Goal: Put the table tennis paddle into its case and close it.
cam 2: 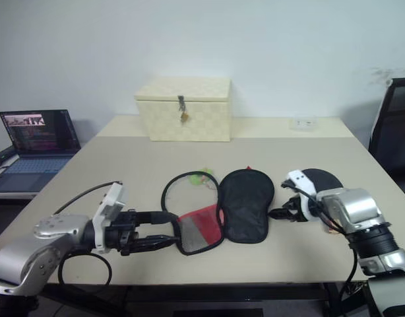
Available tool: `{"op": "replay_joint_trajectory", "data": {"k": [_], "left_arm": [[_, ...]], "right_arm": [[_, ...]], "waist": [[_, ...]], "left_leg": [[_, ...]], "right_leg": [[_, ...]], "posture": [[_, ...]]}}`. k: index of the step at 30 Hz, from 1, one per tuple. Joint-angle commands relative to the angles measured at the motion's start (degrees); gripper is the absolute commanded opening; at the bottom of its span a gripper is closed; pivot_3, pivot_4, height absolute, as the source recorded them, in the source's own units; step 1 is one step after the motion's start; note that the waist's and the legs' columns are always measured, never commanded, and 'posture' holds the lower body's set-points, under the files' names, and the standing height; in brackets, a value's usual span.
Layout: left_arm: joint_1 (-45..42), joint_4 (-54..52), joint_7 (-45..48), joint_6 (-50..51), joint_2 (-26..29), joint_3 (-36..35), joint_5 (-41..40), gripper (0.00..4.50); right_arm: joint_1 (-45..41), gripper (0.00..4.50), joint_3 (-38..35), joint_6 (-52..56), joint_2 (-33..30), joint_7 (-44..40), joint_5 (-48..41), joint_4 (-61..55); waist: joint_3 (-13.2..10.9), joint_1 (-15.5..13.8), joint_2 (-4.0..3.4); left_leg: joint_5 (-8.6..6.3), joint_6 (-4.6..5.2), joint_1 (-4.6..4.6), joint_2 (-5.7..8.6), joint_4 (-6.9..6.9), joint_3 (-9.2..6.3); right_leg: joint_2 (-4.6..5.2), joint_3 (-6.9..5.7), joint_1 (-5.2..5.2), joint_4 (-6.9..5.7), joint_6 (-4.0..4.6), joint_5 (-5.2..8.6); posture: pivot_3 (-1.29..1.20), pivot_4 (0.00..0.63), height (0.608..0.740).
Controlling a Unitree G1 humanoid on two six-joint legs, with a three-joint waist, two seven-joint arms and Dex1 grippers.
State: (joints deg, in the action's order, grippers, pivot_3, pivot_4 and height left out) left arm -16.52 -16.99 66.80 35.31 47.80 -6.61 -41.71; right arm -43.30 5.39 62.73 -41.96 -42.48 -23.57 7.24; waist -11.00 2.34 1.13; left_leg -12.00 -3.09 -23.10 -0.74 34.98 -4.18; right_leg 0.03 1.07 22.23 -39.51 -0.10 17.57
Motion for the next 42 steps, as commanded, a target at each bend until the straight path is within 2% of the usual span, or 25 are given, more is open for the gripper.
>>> {"op": "replay_joint_trajectory", "data": {"k": [1,5,11,15,23,27,34,35,38,42], "left_arm": [[-2.62,-0.20,0.37,-0.59,-0.31,0.32,-0.18,3.30],[-6.58,1.53,-0.18,-2.79,-2.21,1.62,1.72,3.30],[-13.30,4.93,-1.25,-5.86,-6.66,2.77,3.79,3.30],[-15.26,6.77,-0.73,-6.61,-7.55,3.18,4.78,3.30],[-13.94,7.30,-0.37,-7.30,-7.13,2.64,5.31,3.30],[-12.39,7.10,-0.40,-7.59,-6.19,1.82,5.64,3.30],[-8.58,5.99,-1.43,-7.68,-4.48,-0.11,5.29,3.30],[-8.27,5.85,-1.72,-7.59,-4.41,-0.39,5.13,3.30],[-7.26,5.49,-2.41,-7.27,-4.07,-1.46,4.80,3.30],[-5.22,4.92,-2.77,-6.96,-3.06,-3.10,4.60,3.30]], "right_arm": [[1.16,4.48,-8.23,-4.53,-0.09,6.91,2.48,0.16],[5.26,4.48,-11.70,-7.66,-0.34,14.18,6.84,2.59],[8.98,4.48,-15.87,-8.98,0.68,20.19,9.24,8.12],[9.50,4.48,-16.93,-9.58,1.34,20.99,9.47,12.06],[6.88,4.48,-16.44,-11.40,4.26,20.82,9.83,18.00],[5.67,3.60,-15.40,-13.05,5.05,21.14,10.93,19.76],[6.40,1.27,-13.91,-15.70,5.36,21.46,12.98,18.00],[6.43,1.09,-14.09,-16.04,5.53,21.90,13.09,17.73],[5.86,1.09,-15.42,-15.74,5.98,22.88,12.59,15.98],[4.43,1.09,-17.29,-10.50,6.51,23.01,9.80,6.77]], "waist": [[0.00,-0.07,0.00],[0.01,-0.47,0.01],[0.00,-0.48,0.01],[0.00,-0.22,0.01],[0.07,0.15,0.13],[0.10,0.48,0.18],[0.11,0.75,0.19],[0.11,0.73,0.20],[0.11,0.76,0.20],[0.06,0.90,0.13]], "left_leg": [[0.00,0.00,0.01,0.02,0.01,-0.01],[0.00,-0.01,0.01,0.04,0.03,0.00],[0.01,-0.01,0.02,0.09,0.03,0.11],[0.01,-0.01,0.10,0.13,0.05,0.19],[0.01,-0.01,0.21,0.07,0.21,0.26],[0.01,-0.01,0.29,0.03,0.31,0.38],[0.00,0.00,0.41,-0.02,0.29,0.70],[0.00,0.00,0.42,-0.01,0.29,0.72],[0.00,0.00,0.42,-0.01,0.30,0.82],[0.00,0.01,0.35,-0.02,0.27,1.01]], "right_leg": [[0.00,0.00,0.00,-0.02,0.00,0.00],[-0.01,0.01,-0.03,-0.02,0.01,-0.01],[-0.01,0.04,-0.02,-0.05,0.21,-0.13],[-0.09,0.12,-0.03,-0.12,0.20,-0.13],[-0.27,0.23,-0.14,-0.18,-0.06,-0.02],[-0.41,0.63,-0.19,-0.20,-0.13,-0.06],[-0.46,1.00,-0.17,-0.26,-0.19,-0.09],[-0.46,1.03,-0.17,-0.26,-0.22,-0.10],[-0.46,1.13,-0.15,-0.25,-0.29,-0.14],[-0.46,1.33,0.08,-0.32,-0.32,-0.15]], "posture": [[0.00,0.150,0.740],[0.00,0.150,0.740],[0.00,0.150,0.740],[0.00,0.150,0.740],[0.00,0.150,0.740],[0.00,0.150,0.740],[0.00,0.150,0.740],[0.00,0.150,0.740],[0.00,0.150,0.740],[0.00,0.150,0.740]]}}
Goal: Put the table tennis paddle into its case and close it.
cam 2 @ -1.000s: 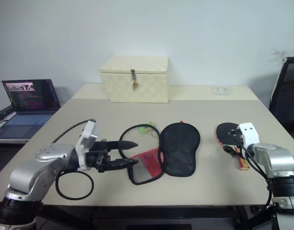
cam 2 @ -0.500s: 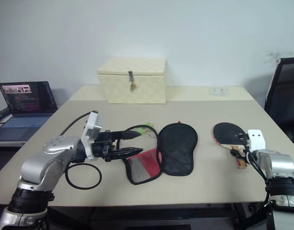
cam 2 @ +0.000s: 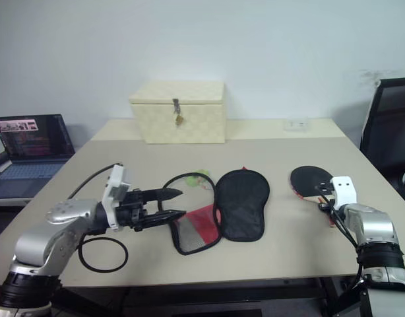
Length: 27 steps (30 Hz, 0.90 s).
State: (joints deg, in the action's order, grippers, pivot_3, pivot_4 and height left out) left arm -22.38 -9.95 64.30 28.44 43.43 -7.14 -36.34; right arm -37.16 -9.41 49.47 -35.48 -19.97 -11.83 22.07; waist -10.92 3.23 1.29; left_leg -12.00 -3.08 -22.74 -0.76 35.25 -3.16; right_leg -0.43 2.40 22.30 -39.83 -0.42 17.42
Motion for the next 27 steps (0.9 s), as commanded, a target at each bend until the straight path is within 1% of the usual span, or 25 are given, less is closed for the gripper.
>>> {"op": "replay_joint_trajectory", "data": {"k": [1,3,6,9,11,13,16,20,27], "left_arm": [[1.08,-2.41,-0.46,0.09,1.40,-2.90,-1.03,3.30],[1.87,-3.11,-0.80,0.57,1.44,-3.49,-1.56,3.30],[2.64,-3.73,-0.88,1.03,1.55,-3.74,-1.85,3.30],[2.57,-3.74,-0.78,1.34,1.73,-3.91,-2.08,3.30],[2.77,-3.86,-0.50,1.57,2.12,-4.33,-2.41,3.30],[3.29,-3.77,-0.28,1.62,2.81,-4.81,-2.37,3.30],[3.95,-3.81,-0.38,1.71,3.61,-5.30,-2.65,3.30],[4.32,-4.26,-0.54,2.01,3.77,-5.63,-2.79,3.30],[3.64,-3.98,-0.64,2.07,3.65,-5.05,-2.29,3.30]], "right_arm": [[-2.24,1.09,-2.68,4.84,0.55,0.77,-2.84,-11.52],[-3.60,1.09,-3.25,10.12,2.77,2.05,-5.03,-19.16],[-4.32,1.09,-3.51,18.88,9.26,5.45,-8.06,-30.15],[-2.46,1.09,-2.75,25.77,17.21,9.12,-9.32,-38.38],[-1.33,1.09,-2.58,29.16,22.54,11.69,-9.27,-42.25],[-0.31,1.09,-2.27,30.96,27.17,14.04,-8.81,-44.67],[0.83,1.09,-1.53,31.46,31.63,16.57,-8.04,-46.03],[2.68,1.09,0.15,29.45,33.73,17.60,-6.93,-45.02],[4.00,1.09,4.18,22.91,33.16,17.21,-4.59,-38.97]], "waist": [[-0.03,0.02,-0.05],[-0.04,0.08,-0.06],[-0.04,0.25,-0.06],[-0.02,-0.02,-0.04],[-0.02,-0.16,-0.03],[-0.02,-0.43,-0.03],[-0.02,-0.51,-0.03],[-0.02,-0.50,-0.03],[-0.02,-0.02,-0.03]], "left_leg": [[0.00,0.00,-0.05,-0.01,-0.02,0.01],[0.00,0.00,-0.11,-0.04,-0.06,0.02],[-0.01,0.00,-0.18,-0.17,-0.09,0.07],[-0.01,-0.01,-0.19,-0.27,-0.14,-0.04],[-0.01,-0.01,-0.21,-0.59,-0.15,-0.02],[-0.01,-0.02,-0.25,-0.56,-0.14,0.03],[-0.01,-0.02,-0.27,-0.52,-0.14,0.08],[-0.01,-0.02,-0.26,-0.56,-0.14,0.10],[-0.01,-0.02,-0.26,-0.70,-0.15,0.13]], "right_leg": [[0.00,0.01,0.06,-0.01,0.01,0.00],[0.00,0.02,0.14,-0.04,0.04,-0.01],[0.01,0.10,0.31,-0.08,0.06,-0.02],[-0.02,-0.02,0.33,-0.09,0.09,0.00],[-0.03,-0.03,0.33,-0.07,0.10,0.00],[-0.03,-0.01,0.36,-0.07,0.20,-0.06],[-0.02,0.02,0.40,-0.05,0.29,-0.12],[-0.03,0.02,0.41,-0.05,0.11,-0.01],[-0.21,0.06,0.47,-0.06,0.12,-0.01]], "posture": [[0.00,0.150,0.740],[0.00,0.150,0.740],[0.00,0.150,0.740],[0.00,0.150,0.740],[0.00,0.150,0.740],[0.00,0.150,0.740],[0.00,0.150,0.740],[0.00,0.150,0.740],[0.00,0.150,0.740]]}}
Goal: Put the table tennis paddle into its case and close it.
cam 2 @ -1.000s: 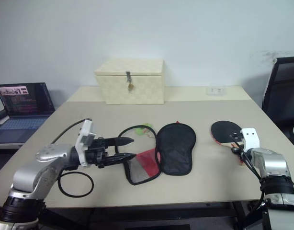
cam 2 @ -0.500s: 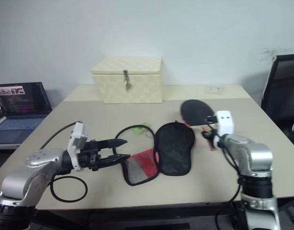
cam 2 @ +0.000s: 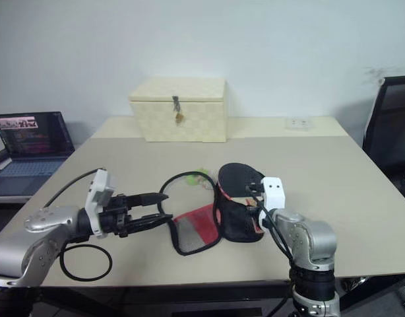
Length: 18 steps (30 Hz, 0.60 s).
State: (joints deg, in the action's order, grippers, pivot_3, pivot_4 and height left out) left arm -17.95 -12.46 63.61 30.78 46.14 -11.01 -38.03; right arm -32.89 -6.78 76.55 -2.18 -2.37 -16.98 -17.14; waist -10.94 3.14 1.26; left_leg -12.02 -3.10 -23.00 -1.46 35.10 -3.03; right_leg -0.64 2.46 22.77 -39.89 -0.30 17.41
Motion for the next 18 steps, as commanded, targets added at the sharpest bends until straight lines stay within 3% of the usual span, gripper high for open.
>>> {"op": "replay_joint_trajectory", "data": {"k": [1,18], "left_arm": [[-0.87,-1.47,0.03,-0.32,0.88,-1.07,-0.53,3.30],[-1.37,-1.18,0.09,-0.48,0.69,-0.59,-0.21,3.30]], "right_arm": [[-0.22,1.09,1.97,-4.99,-0.05,-0.40,0.84,0.95],[-0.51,1.09,2.65,-8.63,1.91,2.86,3.60,4.70]], "waist": [[0.00,0.10,0.00],[0.01,0.11,0.01]], "left_leg": [[0.00,0.00,0.00,-0.03,0.00,0.01],[0.00,0.00,-0.33,-0.10,-0.01,0.07]], "right_leg": [[-0.06,0.01,0.01,0.00,0.00,0.00],[-0.10,0.06,0.44,-0.06,0.28,-0.16]], "posture": [[0.00,0.150,0.740],[0.00,0.150,0.740]]}}
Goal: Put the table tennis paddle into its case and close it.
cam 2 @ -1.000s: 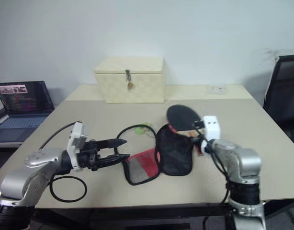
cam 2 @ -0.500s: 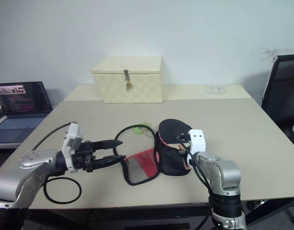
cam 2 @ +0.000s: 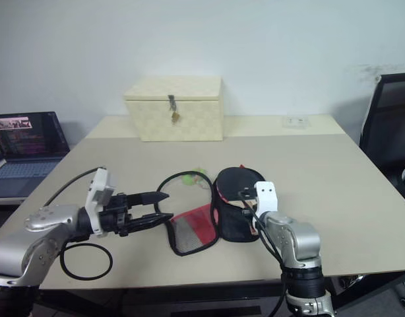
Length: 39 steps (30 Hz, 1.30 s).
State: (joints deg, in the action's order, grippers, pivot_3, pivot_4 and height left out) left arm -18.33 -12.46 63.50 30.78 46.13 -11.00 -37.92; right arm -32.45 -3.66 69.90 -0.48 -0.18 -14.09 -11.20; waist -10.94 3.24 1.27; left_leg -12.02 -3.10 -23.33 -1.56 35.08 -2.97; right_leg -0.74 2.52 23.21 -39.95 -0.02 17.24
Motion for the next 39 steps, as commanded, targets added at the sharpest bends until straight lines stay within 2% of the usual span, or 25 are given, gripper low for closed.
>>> {"op": "replay_joint_trajectory", "data": {"k": [1,4,12,24,31,34,39], "left_arm": [[-1.01,-1.16,0.20,-0.49,0.69,-0.59,-0.30,3.30],[-1.07,-1.13,0.20,-0.53,0.63,-0.47,-0.25,3.30],[-1.18,-1.02,0.08,-0.68,0.57,-0.37,-0.10,3.30],[-1.08,-0.88,0.00,-0.92,0.56,-0.33,0.16,3.30],[-1.22,-0.60,-0.10,-1.19,0.23,-0.02,0.50,3.30],[-1.07,-0.07,-0.57,-1.37,0.11,0.11,1.13,3.30],[-0.55,3.16,-4.63,-1.62,-1.42,0.35,4.29,3.30]], "right_arm": [[-0.97,1.09,-0.50,-1.88,0.26,0.75,0.64,-1.19],[-0.84,1.09,-0.77,-1.73,0.76,1.06,0.35,-1.25],[-0.82,3.76,-1.05,0.47,2.78,1.38,-1.06,-3.13],[-1.14,3.76,-3.64,9.22,5.20,-1.23,-5.44,-8.15],[-1.80,3.76,-3.99,10.17,5.18,-1.80,-5.53,-8.84],[-1.92,3.76,-2.64,9.54,2.33,-3.03,-5.57,-9.30],[-1.51,3.76,-0.77,7.98,-11.82,-16.91,-12.71,-15.86]], "waist": [[0.00,0.00,0.00],[0.00,0.00,0.00],[0.01,0.00,0.02],[0.02,-0.01,0.03],[0.02,0.00,0.03],[0.02,0.01,0.03],[0.02,-0.05,0.04]], "left_leg": [[0.00,0.00,0.00,0.00,0.00,0.00],[0.00,0.00,0.00,0.00,0.00,0.00],[0.00,0.00,0.00,0.00,0.01,-0.01],[0.00,0.00,0.00,-0.03,0.01,-0.03],[0.00,0.00,0.00,-0.03,0.01,-0.03],[0.00,0.00,0.00,-0.03,0.01,-0.03],[0.00,0.00,-0.03,0.05,0.02,-0.01]], "right_leg": [[0.00,0.00,0.00,0.00,0.00,0.00],[-0.02,-0.01,0.00,0.00,0.00,0.00],[-0.02,-0.01,0.00,0.00,0.00,0.00],[-0.02,-0.02,0.00,-0.01,0.02,-0.01],[-0.02,-0.02,0.00,-0.01,0.02,-0.01],[-0.02,-0.02,0.00,-0.01,0.02,-0.01],[-0.06,-0.03,0.00,0.02,-0.02,0.01]], "posture": [[0.00,0.150,0.740],[0.00,0.150,0.740],[0.00,0.150,0.740],[0.00,0.150,0.740],[0.00,0.150,0.740],[0.00,0.150,0.740],[0.00,0.150,0.740]]}}
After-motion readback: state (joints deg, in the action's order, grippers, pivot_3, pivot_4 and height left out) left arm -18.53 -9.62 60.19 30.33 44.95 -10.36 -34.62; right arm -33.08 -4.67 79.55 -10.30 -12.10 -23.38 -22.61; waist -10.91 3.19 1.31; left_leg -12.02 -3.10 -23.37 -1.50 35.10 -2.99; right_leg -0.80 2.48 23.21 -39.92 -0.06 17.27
